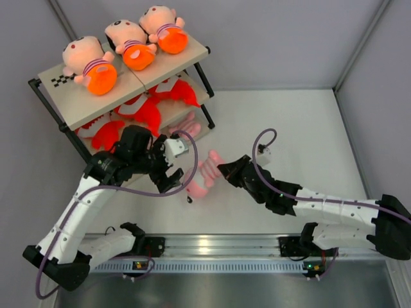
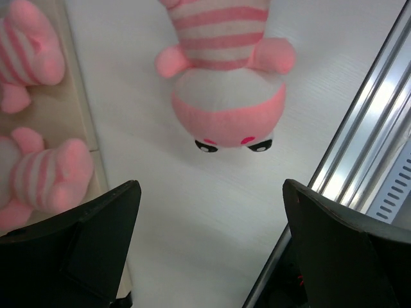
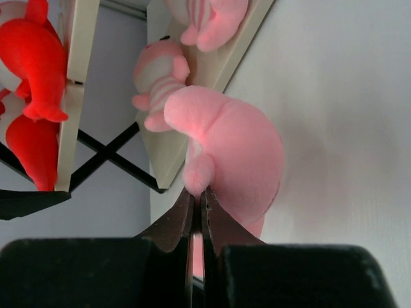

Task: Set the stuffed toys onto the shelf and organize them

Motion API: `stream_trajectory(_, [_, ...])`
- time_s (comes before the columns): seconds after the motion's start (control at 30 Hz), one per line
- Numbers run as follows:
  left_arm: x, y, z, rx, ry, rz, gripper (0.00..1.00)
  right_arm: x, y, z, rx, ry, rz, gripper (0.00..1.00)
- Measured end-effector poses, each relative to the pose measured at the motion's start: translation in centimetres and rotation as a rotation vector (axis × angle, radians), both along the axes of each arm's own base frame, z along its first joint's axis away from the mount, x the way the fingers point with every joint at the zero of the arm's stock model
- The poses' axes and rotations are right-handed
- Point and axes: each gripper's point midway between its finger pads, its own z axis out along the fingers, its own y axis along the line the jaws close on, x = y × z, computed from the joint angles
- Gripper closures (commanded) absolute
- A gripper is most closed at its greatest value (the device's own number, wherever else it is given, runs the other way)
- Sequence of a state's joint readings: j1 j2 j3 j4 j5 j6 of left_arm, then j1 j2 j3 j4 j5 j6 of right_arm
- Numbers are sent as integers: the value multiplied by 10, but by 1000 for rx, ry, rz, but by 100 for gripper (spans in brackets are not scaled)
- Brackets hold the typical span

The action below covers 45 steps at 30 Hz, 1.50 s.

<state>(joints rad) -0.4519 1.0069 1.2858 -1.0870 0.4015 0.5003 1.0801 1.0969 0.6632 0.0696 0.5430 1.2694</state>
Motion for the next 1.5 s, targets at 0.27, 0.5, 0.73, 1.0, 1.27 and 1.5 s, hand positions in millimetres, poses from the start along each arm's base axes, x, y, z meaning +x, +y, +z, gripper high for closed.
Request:
stream_trajectory(0.27, [-10, -18, -34, 9, -11, -47, 2, -13, 35, 5, 59, 8, 48, 100])
stream_trajectory(0.5, [-11, -25, -75, 89, -2, -75, 2, -17, 45, 20, 150, 12, 65, 100])
stream_trajectory(0.73, [-1, -22, -91, 133, -45, -60, 22, -25, 53, 26, 207, 25, 97, 100])
stream_trajectory(1.0, [2, -25, -115, 156, -23, -67, 100, -29, 51, 13, 204, 44, 105, 100])
stream_trajectory(1.27, [6, -14, -122, 208, -52, -54, 100, -30, 66, -4, 160, 64, 257, 47])
stream_trajectory(1.5, [-6, 2, -121, 252, -129, -130, 100, -20, 47, -31, -19, 43, 463, 20])
